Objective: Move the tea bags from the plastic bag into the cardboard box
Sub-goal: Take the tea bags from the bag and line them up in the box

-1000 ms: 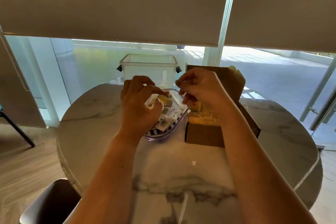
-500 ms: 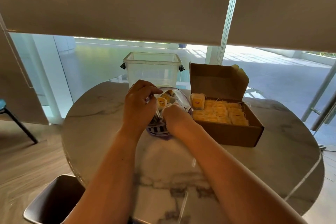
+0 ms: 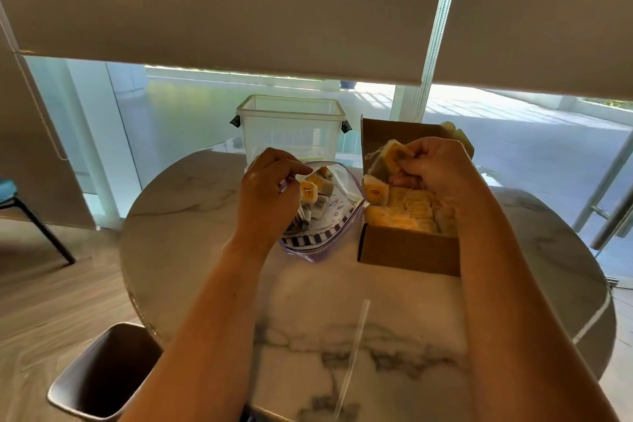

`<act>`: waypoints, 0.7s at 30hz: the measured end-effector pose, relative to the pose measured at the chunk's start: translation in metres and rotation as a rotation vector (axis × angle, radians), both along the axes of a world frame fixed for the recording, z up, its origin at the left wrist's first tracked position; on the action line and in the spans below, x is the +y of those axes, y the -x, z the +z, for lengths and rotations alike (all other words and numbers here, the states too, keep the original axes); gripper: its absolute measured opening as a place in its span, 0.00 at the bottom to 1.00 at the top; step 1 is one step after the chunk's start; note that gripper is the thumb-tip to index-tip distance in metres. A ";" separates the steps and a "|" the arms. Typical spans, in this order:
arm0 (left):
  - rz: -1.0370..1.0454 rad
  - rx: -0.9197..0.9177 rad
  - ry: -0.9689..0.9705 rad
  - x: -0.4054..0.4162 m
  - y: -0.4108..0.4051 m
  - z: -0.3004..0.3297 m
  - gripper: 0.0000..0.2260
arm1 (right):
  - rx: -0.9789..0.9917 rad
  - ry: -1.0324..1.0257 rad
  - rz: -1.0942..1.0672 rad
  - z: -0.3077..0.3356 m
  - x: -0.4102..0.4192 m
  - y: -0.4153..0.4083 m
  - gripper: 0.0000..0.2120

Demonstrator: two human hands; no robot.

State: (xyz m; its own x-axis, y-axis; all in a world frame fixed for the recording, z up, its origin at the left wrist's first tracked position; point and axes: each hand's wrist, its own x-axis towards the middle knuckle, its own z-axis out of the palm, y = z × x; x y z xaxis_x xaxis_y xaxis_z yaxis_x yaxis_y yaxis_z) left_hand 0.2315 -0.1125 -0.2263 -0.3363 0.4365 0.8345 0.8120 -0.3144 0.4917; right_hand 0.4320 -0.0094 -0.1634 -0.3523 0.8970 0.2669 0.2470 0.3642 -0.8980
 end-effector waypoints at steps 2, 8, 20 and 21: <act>0.003 -0.006 0.016 0.000 -0.001 0.000 0.15 | -0.219 -0.104 -0.116 -0.010 0.014 0.000 0.04; 0.013 0.000 0.012 0.000 0.000 0.000 0.14 | -0.625 -0.201 -0.087 -0.031 0.027 0.026 0.06; 0.016 -0.006 0.026 -0.002 -0.002 0.001 0.14 | -0.576 -0.123 -0.189 -0.046 0.033 0.039 0.11; 0.016 -0.004 0.022 -0.002 -0.001 0.001 0.14 | -0.559 -0.133 -0.178 -0.046 0.033 0.038 0.10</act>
State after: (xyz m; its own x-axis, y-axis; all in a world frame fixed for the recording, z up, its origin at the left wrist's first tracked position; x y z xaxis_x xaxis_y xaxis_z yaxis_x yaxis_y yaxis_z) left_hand 0.2329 -0.1141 -0.2257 -0.3465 0.4497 0.8232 0.8149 -0.2903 0.5016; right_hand 0.3944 0.0239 -0.2090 -0.3191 0.9268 0.1979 0.7364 0.3740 -0.5638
